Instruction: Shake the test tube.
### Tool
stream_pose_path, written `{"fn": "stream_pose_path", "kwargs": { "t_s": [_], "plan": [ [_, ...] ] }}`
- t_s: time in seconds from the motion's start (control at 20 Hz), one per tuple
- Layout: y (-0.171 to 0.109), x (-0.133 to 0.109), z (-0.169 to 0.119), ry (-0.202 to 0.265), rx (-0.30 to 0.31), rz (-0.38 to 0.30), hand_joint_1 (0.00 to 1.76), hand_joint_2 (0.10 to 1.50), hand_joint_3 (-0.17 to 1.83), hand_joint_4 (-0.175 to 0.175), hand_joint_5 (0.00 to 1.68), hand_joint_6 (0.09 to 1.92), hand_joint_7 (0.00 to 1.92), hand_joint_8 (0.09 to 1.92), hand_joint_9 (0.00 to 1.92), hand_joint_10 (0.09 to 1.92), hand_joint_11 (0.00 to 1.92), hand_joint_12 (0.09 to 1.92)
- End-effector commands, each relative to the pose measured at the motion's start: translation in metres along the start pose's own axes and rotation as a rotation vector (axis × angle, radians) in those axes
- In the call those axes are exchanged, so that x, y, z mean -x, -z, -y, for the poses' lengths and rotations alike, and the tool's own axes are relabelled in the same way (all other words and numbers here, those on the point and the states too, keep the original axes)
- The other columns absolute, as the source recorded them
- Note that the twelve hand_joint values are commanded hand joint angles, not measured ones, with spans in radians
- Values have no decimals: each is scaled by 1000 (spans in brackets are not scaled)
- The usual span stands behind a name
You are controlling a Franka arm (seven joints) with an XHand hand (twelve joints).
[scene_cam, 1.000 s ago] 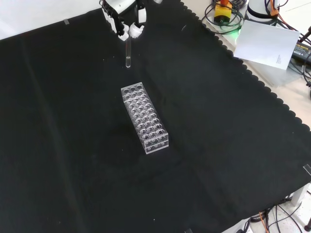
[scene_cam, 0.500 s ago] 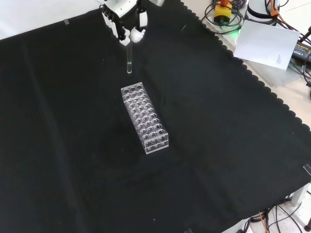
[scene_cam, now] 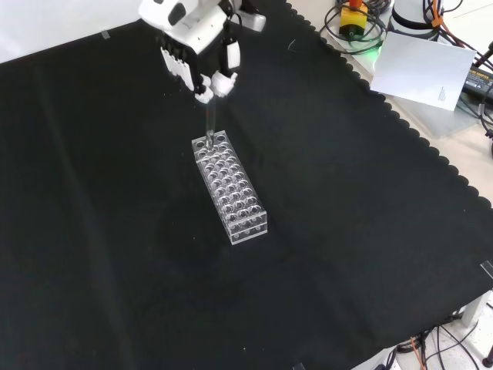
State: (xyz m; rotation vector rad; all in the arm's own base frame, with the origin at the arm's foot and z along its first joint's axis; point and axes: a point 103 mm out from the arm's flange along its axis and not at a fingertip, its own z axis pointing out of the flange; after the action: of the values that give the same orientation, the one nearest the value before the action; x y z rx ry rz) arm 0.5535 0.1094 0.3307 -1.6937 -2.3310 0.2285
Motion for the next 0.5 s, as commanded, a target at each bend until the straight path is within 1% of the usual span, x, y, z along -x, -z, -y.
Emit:
{"fn": "stream_pose_path", "kwargs": {
  "t_s": [0.05,0.2,0.5],
  "plan": [
    [-1,-22,-7,43,-10,-1,1450,454,868,-175,1431,430,1497,530,1507,244,1359,1028],
    [-1,-11,-4,16,-5,2,1451,454,867,-175,1431,429,1498,530,1507,243,1360,1028],
    [-4,25,12,-65,-15,29,1451,454,867,-175,1432,428,1499,528,1507,242,1360,1028]
  ]
}}
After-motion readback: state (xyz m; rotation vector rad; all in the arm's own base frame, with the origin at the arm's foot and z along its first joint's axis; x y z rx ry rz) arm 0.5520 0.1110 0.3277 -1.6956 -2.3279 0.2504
